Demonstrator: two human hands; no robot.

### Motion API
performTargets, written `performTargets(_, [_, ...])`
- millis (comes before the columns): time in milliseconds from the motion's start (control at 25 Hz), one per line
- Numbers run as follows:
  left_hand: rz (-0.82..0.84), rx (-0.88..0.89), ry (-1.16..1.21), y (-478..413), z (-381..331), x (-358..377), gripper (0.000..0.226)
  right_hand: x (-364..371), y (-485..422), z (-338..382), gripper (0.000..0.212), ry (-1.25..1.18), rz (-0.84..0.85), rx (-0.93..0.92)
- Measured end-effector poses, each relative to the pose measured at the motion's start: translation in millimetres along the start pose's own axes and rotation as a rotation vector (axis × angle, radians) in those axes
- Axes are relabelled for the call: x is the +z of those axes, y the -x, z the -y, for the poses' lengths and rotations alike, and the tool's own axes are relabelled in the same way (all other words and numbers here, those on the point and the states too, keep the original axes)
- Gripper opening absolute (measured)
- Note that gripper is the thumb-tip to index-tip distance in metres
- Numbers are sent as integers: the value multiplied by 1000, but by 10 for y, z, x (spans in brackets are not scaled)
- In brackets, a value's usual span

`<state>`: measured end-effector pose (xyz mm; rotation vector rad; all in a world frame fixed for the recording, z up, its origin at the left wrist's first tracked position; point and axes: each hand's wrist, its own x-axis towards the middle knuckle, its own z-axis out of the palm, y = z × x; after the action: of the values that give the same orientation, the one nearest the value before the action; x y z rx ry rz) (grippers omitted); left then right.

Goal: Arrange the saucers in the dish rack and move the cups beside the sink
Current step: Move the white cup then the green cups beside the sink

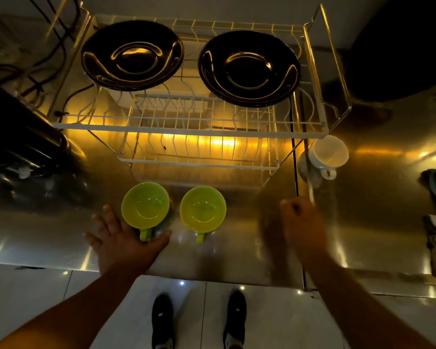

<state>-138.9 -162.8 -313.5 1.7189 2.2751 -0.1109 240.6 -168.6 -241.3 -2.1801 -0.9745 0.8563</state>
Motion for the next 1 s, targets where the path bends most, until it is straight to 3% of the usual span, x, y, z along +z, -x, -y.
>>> performTargets(120, [26,-7,-3,-2,-17,-20,141,540,805,179,25,-50,328,-49])
performTargets(200, [26,-7,-6,10,-10,-14,142,847,1085,268,39,-115,393,-30])
performTargets(320, [17,2,-17,23,-10,-24,142,1168,1202,331,42,-188,356,47])
performTargets(600, [-12,14,-14,18,6,21,141,1294,1069,324,14,-237,309,96])
performTargets(1000, [29,21,-52,27,23,8,141,877,972,238,23,-363,222,143])
